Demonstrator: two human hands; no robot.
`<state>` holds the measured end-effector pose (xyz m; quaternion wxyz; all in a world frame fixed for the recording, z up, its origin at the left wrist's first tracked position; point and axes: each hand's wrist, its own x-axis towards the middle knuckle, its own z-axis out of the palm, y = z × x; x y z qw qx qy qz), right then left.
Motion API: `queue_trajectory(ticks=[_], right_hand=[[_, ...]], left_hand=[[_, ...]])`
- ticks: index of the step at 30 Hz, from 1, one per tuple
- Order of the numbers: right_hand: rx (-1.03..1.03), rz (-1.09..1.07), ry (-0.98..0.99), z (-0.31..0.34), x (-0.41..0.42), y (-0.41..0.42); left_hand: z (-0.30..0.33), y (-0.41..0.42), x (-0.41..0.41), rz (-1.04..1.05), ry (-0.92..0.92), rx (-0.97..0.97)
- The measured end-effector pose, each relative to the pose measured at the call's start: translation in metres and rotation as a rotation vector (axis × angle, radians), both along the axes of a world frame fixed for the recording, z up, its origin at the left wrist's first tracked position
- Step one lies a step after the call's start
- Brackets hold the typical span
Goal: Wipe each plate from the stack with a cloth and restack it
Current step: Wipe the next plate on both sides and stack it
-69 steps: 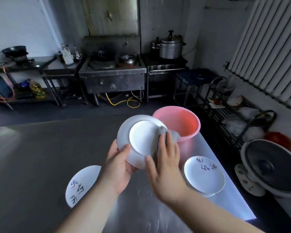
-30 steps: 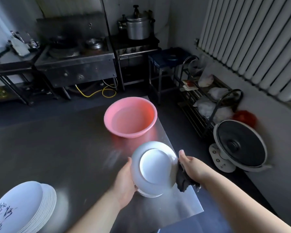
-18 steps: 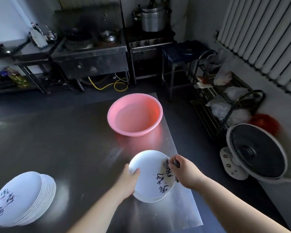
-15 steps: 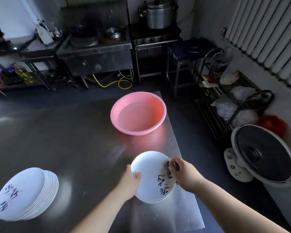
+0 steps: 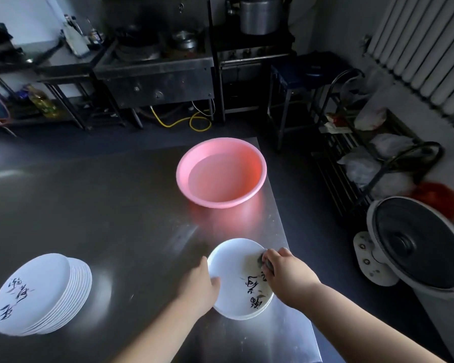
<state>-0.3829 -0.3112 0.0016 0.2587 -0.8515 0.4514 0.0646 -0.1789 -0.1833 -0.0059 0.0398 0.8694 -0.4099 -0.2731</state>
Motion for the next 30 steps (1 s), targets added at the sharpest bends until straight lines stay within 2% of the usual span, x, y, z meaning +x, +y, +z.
queue_trajectory(ticks=[5, 10, 14, 18, 26, 30], right_hand=[[-0.139, 0.045, 0.135, 0.018, 0.01, -0.006], [-0.206, -0.009, 0.039, 0.04, 0.032, 0.003], [-0.17, 0.009, -0.061, 0.049, 0.075, 0.03], [-0.052, 0.035, -0.134, 0.052, 0.142, 0.069], [0.018, 0.171, -0.108, 0.038, 0.279, 0.153], [0.006, 0.246, -0.078, 0.027, 0.333, 0.193]], left_hand=[[-0.004, 0.001, 0.007, -0.089, -0.028, -0.01], [0.01, 0.014, 0.032, -0.111, -0.027, -0.076], [0.028, 0.046, 0.075, -0.018, 0.015, -0.171], [0.04, 0.106, 0.138, 0.061, -0.044, -0.191], [0.03, 0.253, 0.261, 0.336, -0.181, -0.249], [0.014, 0.299, 0.312, 0.465, -0.236, -0.249]])
